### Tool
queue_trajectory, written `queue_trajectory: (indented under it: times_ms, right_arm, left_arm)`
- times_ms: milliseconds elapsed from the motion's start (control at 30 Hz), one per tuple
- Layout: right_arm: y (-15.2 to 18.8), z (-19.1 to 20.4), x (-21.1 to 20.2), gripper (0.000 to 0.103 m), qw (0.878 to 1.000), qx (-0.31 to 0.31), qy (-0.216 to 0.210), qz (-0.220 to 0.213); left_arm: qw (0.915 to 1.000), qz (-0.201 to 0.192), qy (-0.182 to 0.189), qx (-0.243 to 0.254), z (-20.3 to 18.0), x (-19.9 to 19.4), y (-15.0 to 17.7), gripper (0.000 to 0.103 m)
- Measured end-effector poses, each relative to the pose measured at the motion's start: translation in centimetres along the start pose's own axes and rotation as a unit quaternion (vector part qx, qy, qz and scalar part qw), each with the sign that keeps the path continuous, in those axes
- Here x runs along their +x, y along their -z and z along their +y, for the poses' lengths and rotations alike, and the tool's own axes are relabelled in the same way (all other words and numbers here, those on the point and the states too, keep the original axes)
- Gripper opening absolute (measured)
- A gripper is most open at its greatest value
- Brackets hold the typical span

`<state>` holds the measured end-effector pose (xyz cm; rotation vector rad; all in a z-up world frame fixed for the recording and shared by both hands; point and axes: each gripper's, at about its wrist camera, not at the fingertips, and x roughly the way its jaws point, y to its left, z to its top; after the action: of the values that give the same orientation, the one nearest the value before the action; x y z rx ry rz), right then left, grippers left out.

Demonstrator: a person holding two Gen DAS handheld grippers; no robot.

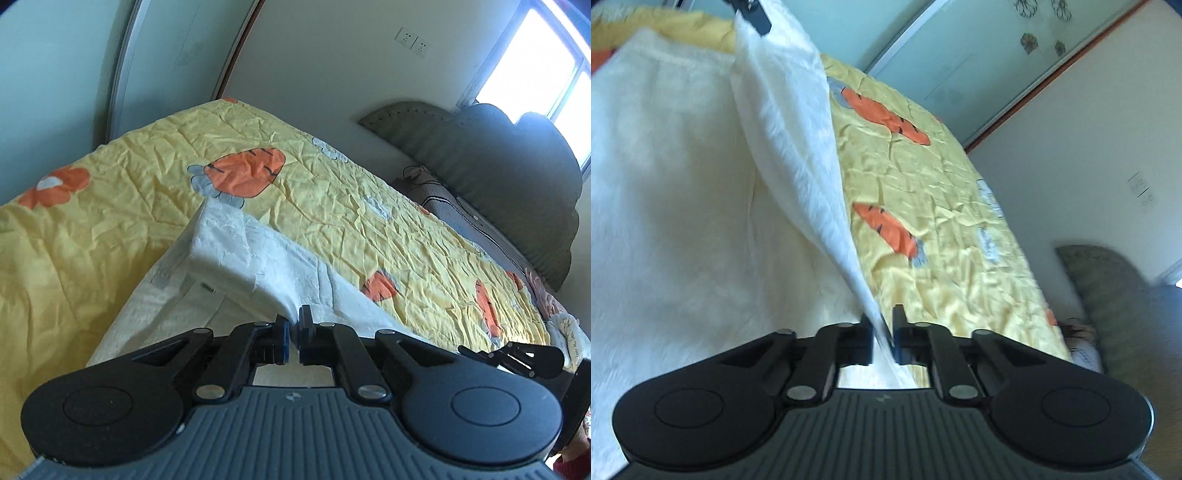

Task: Fold towel

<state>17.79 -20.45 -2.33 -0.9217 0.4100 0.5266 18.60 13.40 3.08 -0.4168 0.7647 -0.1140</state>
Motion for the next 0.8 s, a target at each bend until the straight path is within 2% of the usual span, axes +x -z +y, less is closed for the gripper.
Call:
queue_trajectory:
  times_ms: [167,267,400,600,700,800]
  right_arm:
    - [0.1,5.9,-8.0,0.006,0.999,-0.005,0.021,-0.040]
    - [0.2,9.4,-10.6,0.006,0.999,-0.002,0.004,-0.043]
    - [1.0,12.4,-10.9,0.006,0.999,0.012,-0.013,-0.032]
    - [0.7,14.0,-12.1,0.006,0.999,0.034,-0.016,-0.034]
    - [1.2,14.3,-11.6,0.005,0.998,0.042,-0.025,-0.026]
    - [1.6,15.1,-11.3,0.005,0.999,0.035,-0.016,-0.014]
  left_arm:
    - [0.9994,-0.014,-0.017,0.029,1.6,-3.9,2.6,0.007]
    - [0.9979,-0.009,-0.037,0.053,2.6,-5.0,4.6,0.007]
    - [0.9969,0.031,-0.058,0.043,4.4,-4.3,6.8,0.007]
    - [0.9907,-0.004,-0.093,0.099,3.5,-6.2,8.6,0.007]
    - [0.9880,0.004,-0.106,0.113,3.0,-5.8,9.2,0.007]
    - [0.9844,0.030,-0.124,0.122,3.0,-4.6,10.0,0.007]
